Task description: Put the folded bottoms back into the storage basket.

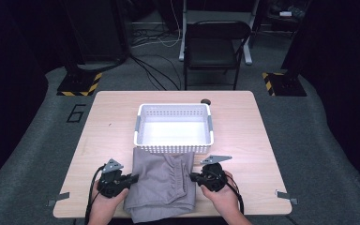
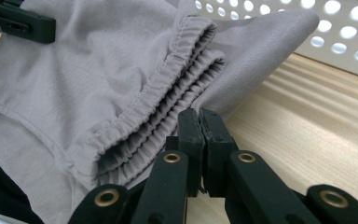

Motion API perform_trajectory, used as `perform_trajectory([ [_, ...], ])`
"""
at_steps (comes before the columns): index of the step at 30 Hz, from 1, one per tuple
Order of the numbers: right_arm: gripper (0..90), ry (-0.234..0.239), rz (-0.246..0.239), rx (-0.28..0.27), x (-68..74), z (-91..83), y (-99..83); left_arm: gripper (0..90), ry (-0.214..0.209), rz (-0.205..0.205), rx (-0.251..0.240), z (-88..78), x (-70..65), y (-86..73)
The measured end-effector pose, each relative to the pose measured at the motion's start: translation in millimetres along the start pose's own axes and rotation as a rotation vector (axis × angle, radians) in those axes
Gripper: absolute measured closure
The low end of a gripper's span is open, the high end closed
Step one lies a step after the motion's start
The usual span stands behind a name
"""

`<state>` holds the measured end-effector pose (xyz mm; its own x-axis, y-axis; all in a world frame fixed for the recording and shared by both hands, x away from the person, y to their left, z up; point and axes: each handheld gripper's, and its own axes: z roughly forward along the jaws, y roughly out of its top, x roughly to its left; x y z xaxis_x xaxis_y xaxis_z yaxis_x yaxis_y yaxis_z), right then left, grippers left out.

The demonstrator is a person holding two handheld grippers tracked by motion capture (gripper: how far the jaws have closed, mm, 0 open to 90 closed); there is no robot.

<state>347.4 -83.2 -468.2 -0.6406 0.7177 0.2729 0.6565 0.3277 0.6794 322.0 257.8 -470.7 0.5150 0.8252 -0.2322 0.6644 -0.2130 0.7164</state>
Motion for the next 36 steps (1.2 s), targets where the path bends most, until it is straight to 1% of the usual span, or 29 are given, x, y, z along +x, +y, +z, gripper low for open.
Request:
perform_trajectory([
  [1,88.4,-0.002,0.0,0.002,0.1,-0.8,0.4,81.7,-0.001,0.002,0.001,-1.6,-0.2,0.7],
  [2,88.4,0.002,0.009,-0.001,1.4,-2.2,1.2,81.7,0.001,0.003,-0.001,-2.5,-1.0,1.2],
  [3,88.4,-0.002,-0.009,-0.009,0.7,-2.4,1.8,81.7,-0.001,0.007,-0.003,-3.2,-1.0,1.6],
  [5,88.4,-0.001,-0.006,-0.009,1.8,-3.9,2.6,81.7,0.0,-0.009,-0.022,-4.0,-3.1,2.4],
  [7,88.4,0.002,-0.008,-0.008,2.5,-5.7,4.1,81.7,-0.004,-0.01,-0.016,-5.4,-3.8,3.2],
  [8,88.4,-0.001,-0.008,-0.016,2.7,-6.3,4.8,81.7,-0.002,-0.002,-0.016,-5.9,-3.8,3.9],
  [10,88.4,0.003,-0.008,-0.021,3.2,-8.6,7.3,81.7,0.001,-0.002,-0.025,-6.8,-5.4,5.7],
  [12,88.4,0.007,-0.002,-0.021,4.2,-11.1,9.6,81.7,-0.006,-0.004,-0.019,-8.0,-5.8,7.3],
  [13,88.4,0.011,-0.01,-0.024,4.1,-12.1,10.7,81.7,-0.006,-0.006,-0.019,-8.3,-5.9,8.6],
  [14,88.4,0.012,0.0,-0.024,5.5,-13.5,12.0,81.7,-0.008,-0.006,-0.02,-8.4,-5.9,9.7],
  [16,88.4,0.009,-0.017,-0.028,6.2,-15.3,14.8,81.7,-0.012,-0.013,-0.023,-9.4,-6.0,12.3],
  [18,88.4,0.008,-0.016,-0.027,8.1,-17.8,17.4,81.7,-0.011,-0.016,-0.032,-10.6,-6.6,14.6],
  [20,88.5,0.009,-0.025,-0.026,8.9,-19.1,19.3,81.7,-0.016,-0.014,-0.031,-12.6,-7.1,16.8],
  [21,88.4,0.004,-0.038,-0.021,9.5,-20.9,21.3,81.7,-0.026,-0.011,-0.02,-14.9,-7.4,19.0],
  [24,88.4,0.002,-0.039,-0.02,9.8,-23.0,23.7,81.7,-0.023,-0.008,-0.027,-16.6,-9.2,22.0],
  [26,88.5,0.003,-0.039,-0.016,9.2,-24.8,25.3,81.7,-0.029,-0.009,-0.028,-18.3,-9.5,23.8],
  [27,88.4,0.009,-0.023,-0.01,8.8,-26.8,26.7,81.7,-0.037,-0.015,-0.029,-20.1,-10.5,25.9],
  [28,88.4,0.009,-0.023,-0.01,8.8,-26.8,26.7,81.7,-0.037,-0.015,-0.029,-20.1,-10.5,25.9],
  [30,88.4,0.016,-0.017,-0.009,7.4,-29.0,28.1,81.7,-0.043,-0.013,-0.028,-22.2,-12.0,28.4],
  [31,88.4,0.02,-0.026,-0.014,6.8,-31.5,29.9,81.7,-0.039,-0.003,-0.033,-24.4,-14.9,31.1],
  [32,88.4,0.02,-0.026,-0.014,6.8,-31.5,29.9,81.7,-0.039,-0.003,-0.033,-24.4,-14.9,31.1],
  [33,88.5,0.025,-0.032,-0.015,7.9,-35.0,31.9,81.7,-0.039,-0.003,-0.036,-25.5,-16.4,32.6],
  [34,88.5,0.025,-0.032,-0.015,7.9,-35.0,31.9,81.7,-0.041,0.004,-0.032,-27.1,-17.4,34.5],
  [35,88.5,0.021,-0.032,-0.016,9.0,-37.1,33.1,81.7,-0.039,0.009,-0.039,-28.0,-18.7,36.3],
  [36,88.5,0.021,-0.041,-0.017,9.3,-38.9,34.5,81.7,-0.045,0.016,-0.035,-30.3,-19.7,39.3],
])
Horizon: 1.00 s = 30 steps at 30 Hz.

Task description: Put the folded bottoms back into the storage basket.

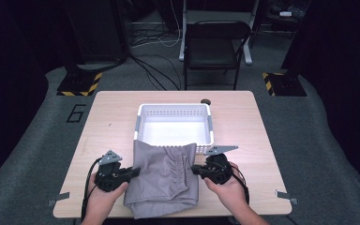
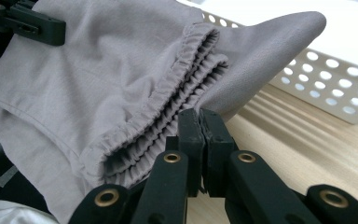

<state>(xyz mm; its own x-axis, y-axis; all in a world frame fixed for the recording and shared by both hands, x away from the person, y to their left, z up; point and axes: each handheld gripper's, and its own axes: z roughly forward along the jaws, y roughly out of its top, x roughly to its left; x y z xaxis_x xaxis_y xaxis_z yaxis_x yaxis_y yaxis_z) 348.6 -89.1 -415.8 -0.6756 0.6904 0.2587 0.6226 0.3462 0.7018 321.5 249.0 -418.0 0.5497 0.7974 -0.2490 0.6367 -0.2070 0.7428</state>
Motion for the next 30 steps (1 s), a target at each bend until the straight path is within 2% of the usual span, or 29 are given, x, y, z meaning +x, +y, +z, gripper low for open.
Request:
perform_trajectory([
  [7,88.4,-0.005,-0.004,-0.009,2.8,-12.7,12.3,81.7,0.001,0.028,-0.002,-7.0,-5.1,14.3],
  [12,88.5,-0.003,-0.01,-0.021,-0.4,-15.6,18.1,81.7,0.003,0.015,-0.018,-6.6,-3.1,20.7],
  [14,88.5,0.0,0.003,-0.022,-1.9,-16.8,20.9,81.7,-0.004,0.013,-0.015,-7.1,-2.2,24.0],
  [20,88.6,0.003,-0.001,-0.018,-8.3,-19.9,32.1,81.7,-0.014,0.005,-0.014,-8.6,-0.7,34.6],
  [22,88.8,-0.001,0.003,-0.014,-8.2,-21.5,36.1,81.7,-0.012,0.024,-0.014,-9.0,0.4,38.9],
  [23,88.9,-0.006,-0.014,-0.014,-9.2,-22.9,39.8,81.7,-0.012,0.023,-0.015,-9.0,0.1,42.5],
  [27,89.0,-0.008,-0.014,-0.008,-9.2,-25.4,46.2,81.7,-0.006,0.038,-0.019,-8.1,0.1,50.8],
  [30,89.1,-0.01,-0.026,-0.009,-11.1,-25.6,49.3,81.7,-0.005,0.031,-0.022,-7.3,0.2,55.1],
])
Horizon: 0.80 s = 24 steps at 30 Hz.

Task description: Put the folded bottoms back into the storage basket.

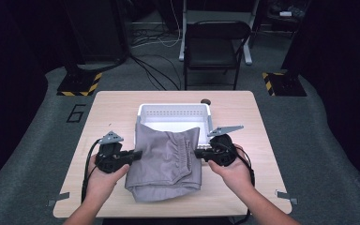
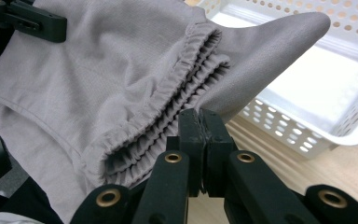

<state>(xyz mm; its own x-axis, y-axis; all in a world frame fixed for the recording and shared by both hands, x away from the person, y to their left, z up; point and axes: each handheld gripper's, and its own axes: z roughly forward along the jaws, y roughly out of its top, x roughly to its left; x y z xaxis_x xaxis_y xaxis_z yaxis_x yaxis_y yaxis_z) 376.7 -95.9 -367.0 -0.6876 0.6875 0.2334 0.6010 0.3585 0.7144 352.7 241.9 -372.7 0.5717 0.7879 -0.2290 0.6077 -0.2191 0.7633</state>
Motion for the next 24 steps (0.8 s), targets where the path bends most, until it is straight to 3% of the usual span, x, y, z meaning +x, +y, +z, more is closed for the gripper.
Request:
perform_trajectory([
  [13,89.1,-0.025,0.0,-0.009,-10.5,-8.6,28.2,81.6,0.002,0.02,-0.019,2.4,7.0,32.5],
  [22,89.0,-0.062,-0.003,-0.022,-23.4,-8.9,50.2,81.6,0.008,0.026,-0.016,13.2,13.7,51.9],
  [24,89.1,-0.07,0.018,-0.023,-25.6,-7.9,53.0,81.6,0.012,0.031,-0.016,16.0,15.1,54.6],
])
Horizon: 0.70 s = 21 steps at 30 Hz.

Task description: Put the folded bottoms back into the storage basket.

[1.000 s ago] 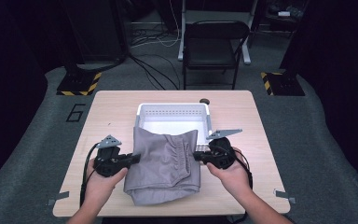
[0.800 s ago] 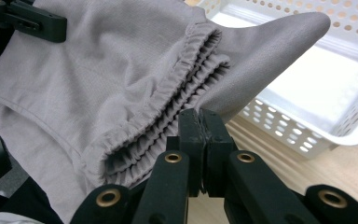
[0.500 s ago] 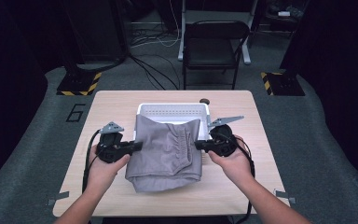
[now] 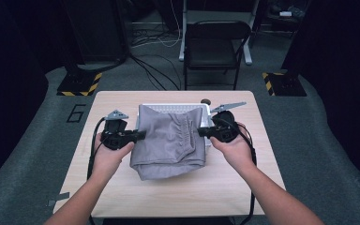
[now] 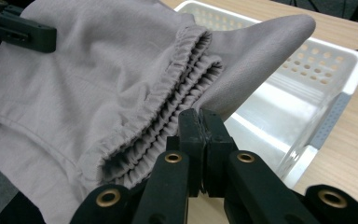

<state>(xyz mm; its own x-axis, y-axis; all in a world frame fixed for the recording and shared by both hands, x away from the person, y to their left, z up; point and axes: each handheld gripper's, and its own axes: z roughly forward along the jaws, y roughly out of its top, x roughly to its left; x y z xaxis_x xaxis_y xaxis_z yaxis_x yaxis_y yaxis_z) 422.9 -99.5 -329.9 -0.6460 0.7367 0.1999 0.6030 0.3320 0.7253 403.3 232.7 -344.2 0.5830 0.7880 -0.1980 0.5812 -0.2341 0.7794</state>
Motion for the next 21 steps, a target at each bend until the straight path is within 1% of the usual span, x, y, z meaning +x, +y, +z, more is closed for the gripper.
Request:
perform_trajectory([
  [1,89.0,-0.006,-0.006,-0.008,-4.5,2.0,2.9,81.6,-0.001,0.0,0.0,3.2,1.9,3.6],
  [2,89.0,-0.006,-0.006,-0.008,-4.5,2.0,2.9,81.6,-0.001,0.0,0.0,3.2,1.9,3.6],
  [3,89.0,-0.009,0.009,-0.001,-4.8,2.2,4.2,81.6,0.0,-0.003,-0.002,5.4,3.8,6.4],
  [4,89.0,-0.014,0.003,-0.006,-7.9,3.6,6.2,81.6,0.001,-0.002,0.0,6.8,5.0,8.4],
  [5,89.0,-0.019,0.014,-0.006,-10.4,4.6,8.8,81.6,0.004,-0.001,0.001,9.2,7.1,11.5],
  [6,89.0,-0.019,0.014,-0.006,-10.4,4.6,8.8,81.6,0.004,-0.001,0.001,9.2,7.1,11.5],
  [7,89.0,-0.02,0.01,-0.012,-12.3,5.7,9.8,81.6,0.004,-0.01,0.0,11.2,8.5,13.9],
  [9,89.0,-0.032,0.007,-0.008,-17.0,8.2,14.6,81.6,0.007,-0.006,0.002,15.2,12.2,19.3],
  [10,89.0,-0.032,0.007,-0.008,-17.0,8.2,14.6,81.6,0.007,-0.006,0.002,15.2,12.2,19.3],
  [11,89.0,-0.038,0.005,-0.017,-19.6,10.3,17.2,81.6,0.01,-0.007,0.002,18.0,14.0,23.1],
  [12,89.0,-0.038,0.005,-0.017,-19.6,10.3,17.2,81.6,0.01,-0.007,0.002,18.0,14.0,23.1],
  [13,89.0,-0.038,0.022,-0.007,-19.3,10.2,18.4,81.6,0.008,-0.008,0.004,19.5,15.4,25.9],
  [15,89.0,-0.048,0.018,-0.011,-21.9,11.7,21.6,81.6,0.0,-0.007,0.002,21.6,17.3,28.9],
  [16,89.0,-0.046,-0.003,-0.018,-24.6,12.7,22.8,81.6,-0.001,-0.016,0.0,23.2,17.7,30.2],
  [17,89.0,-0.052,0.006,-0.016,-26.3,13.1,25.7,81.6,0.001,-0.019,0.0,25.3,20.0,32.8],
  [19,89.0,-0.056,0.006,-0.021,-27.1,13.5,26.8,81.6,0.0,-0.023,0.003,27.0,21.6,34.7],
  [21,89.0,-0.057,0.007,-0.022,-29.8,14.5,30.2,81.6,0.003,-0.014,0.001,29.7,24.1,38.0],
])
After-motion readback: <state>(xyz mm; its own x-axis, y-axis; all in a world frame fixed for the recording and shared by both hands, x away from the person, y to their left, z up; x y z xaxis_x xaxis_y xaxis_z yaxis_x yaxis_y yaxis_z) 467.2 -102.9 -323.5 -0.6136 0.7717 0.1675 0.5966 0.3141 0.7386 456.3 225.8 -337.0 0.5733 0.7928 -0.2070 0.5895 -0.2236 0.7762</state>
